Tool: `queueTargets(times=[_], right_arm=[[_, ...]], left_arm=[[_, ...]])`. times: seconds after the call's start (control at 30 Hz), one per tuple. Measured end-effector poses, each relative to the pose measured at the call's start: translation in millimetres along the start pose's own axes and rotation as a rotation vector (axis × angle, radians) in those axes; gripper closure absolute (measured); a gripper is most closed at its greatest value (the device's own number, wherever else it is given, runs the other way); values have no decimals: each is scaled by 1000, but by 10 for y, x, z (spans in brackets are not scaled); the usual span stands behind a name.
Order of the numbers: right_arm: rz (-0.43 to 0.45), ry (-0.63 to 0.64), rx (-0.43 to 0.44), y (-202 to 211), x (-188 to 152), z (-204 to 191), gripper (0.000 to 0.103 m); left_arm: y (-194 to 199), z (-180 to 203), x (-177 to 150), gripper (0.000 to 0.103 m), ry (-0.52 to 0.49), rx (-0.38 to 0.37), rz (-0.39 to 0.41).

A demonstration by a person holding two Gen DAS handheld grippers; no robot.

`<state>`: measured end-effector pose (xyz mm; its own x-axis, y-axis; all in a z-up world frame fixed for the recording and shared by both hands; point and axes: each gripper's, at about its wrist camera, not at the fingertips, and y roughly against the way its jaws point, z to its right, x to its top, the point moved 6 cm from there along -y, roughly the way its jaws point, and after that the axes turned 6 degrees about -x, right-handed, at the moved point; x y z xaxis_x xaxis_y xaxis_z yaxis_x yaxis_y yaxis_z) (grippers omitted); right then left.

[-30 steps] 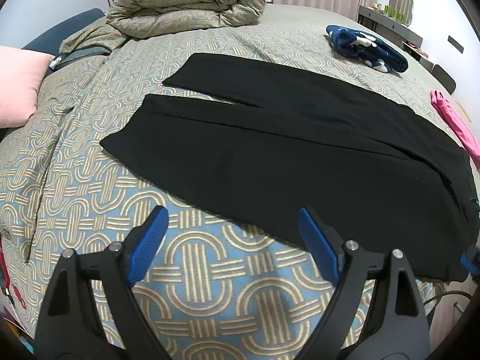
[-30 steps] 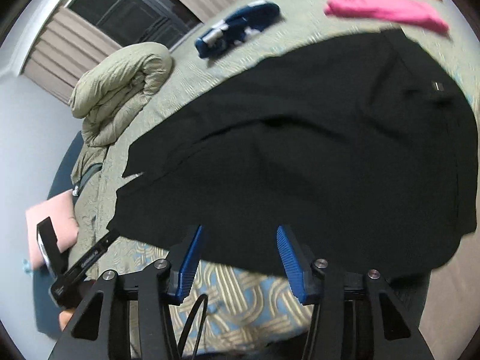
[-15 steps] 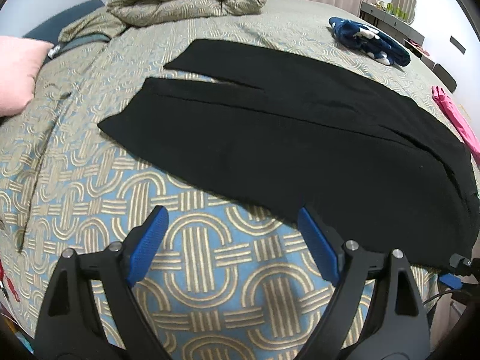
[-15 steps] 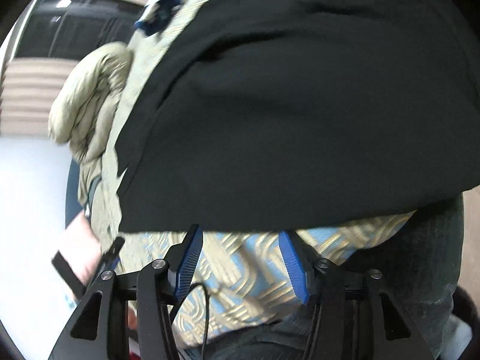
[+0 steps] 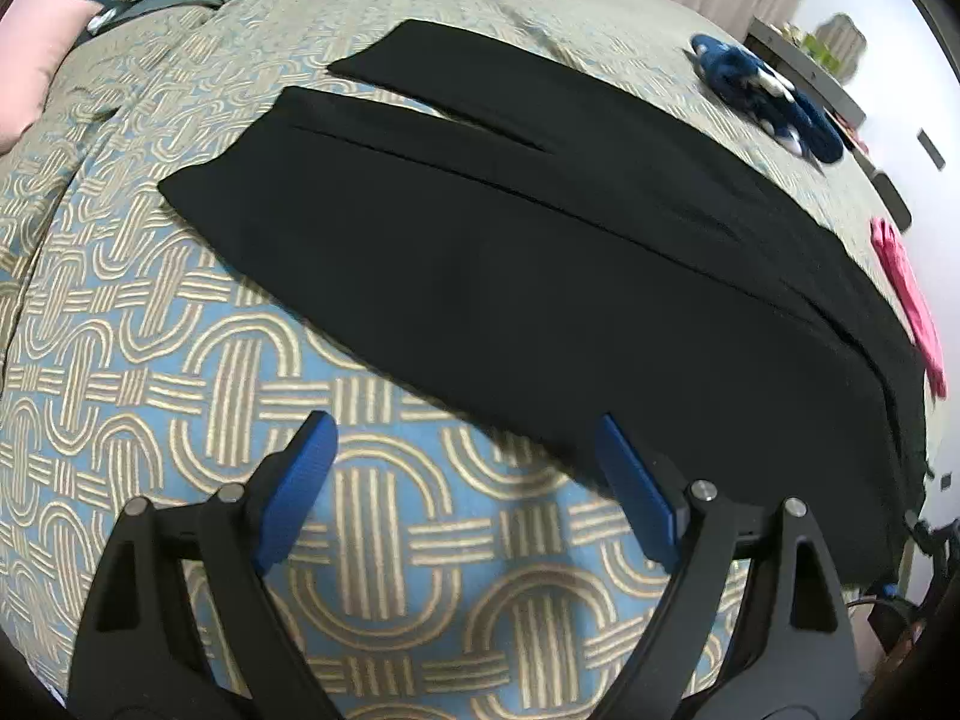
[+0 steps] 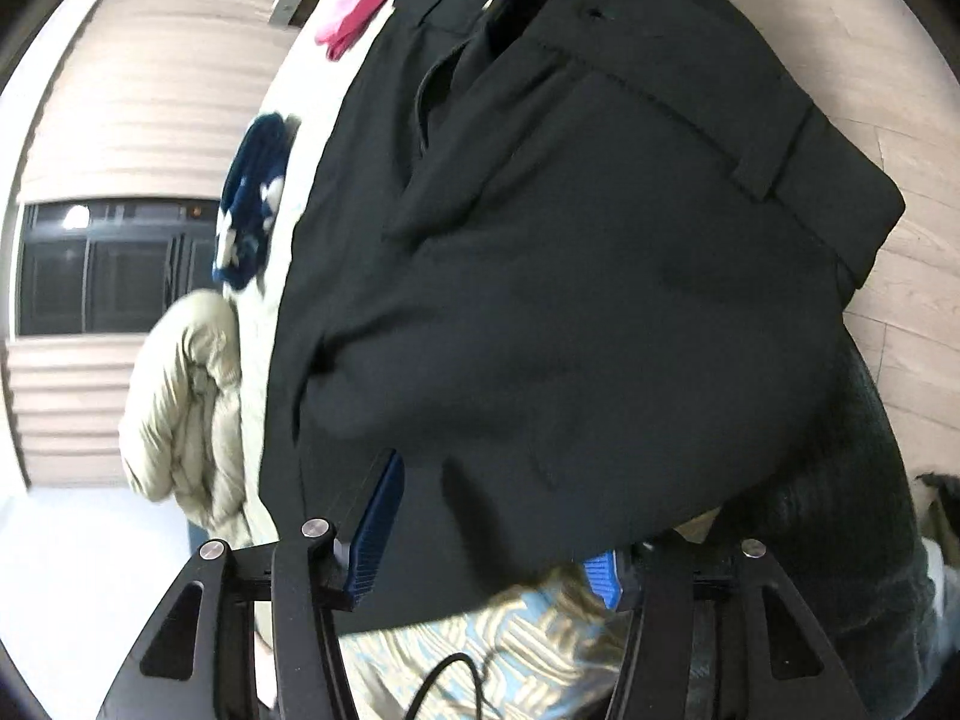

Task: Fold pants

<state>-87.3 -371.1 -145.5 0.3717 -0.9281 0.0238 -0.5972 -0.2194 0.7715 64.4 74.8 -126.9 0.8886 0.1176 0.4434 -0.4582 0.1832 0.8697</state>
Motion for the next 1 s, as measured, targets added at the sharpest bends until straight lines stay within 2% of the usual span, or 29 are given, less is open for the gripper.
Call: queueTargets(times=[0.03,0.07,0.13,0.23,0.33,0.57,0.67,0.77,0.83,0.87,0.9,0.93,1.0], right_arm=[[36,53,-27,33,18,-68,67],[68,110,-72,60,-16,-141,78],[119,233,-117,155,-8,-200,88],[174,361,-158,201,-29,-417,89],[205,430,-153,291,-11,-558,89],[214,472,-133,375,49,-676,89],[208,480,-142,322,61,-712,89],[196,474,-141,310,70,-710,89],[188,472,-143,312,70,-695,89],[186,471,-144,312,69,-692,88],[183,470,-146,306,72,-690,88],[181,470,-148,302,75,-694,88],[180,470,-145,308,80,-708,88]], left_arm=[[6,-36,18,15,12,3,4],[5,-66,34,15,22,4,8],[9,-152,72,15,41,17,15],[-2,-263,117,15,83,12,12],[-36,-325,154,15,129,-16,-2],[-161,-367,197,15,192,-31,-51],[-315,-380,200,25,240,-57,-107],[-349,-367,250,25,249,-28,-96],[-371,-361,312,37,242,-5,-85],[-374,-380,352,58,243,19,-71],[-374,-397,379,85,247,37,-64],[-365,-426,404,95,256,46,-58],[-301,-498,454,98,324,-25,-37]])
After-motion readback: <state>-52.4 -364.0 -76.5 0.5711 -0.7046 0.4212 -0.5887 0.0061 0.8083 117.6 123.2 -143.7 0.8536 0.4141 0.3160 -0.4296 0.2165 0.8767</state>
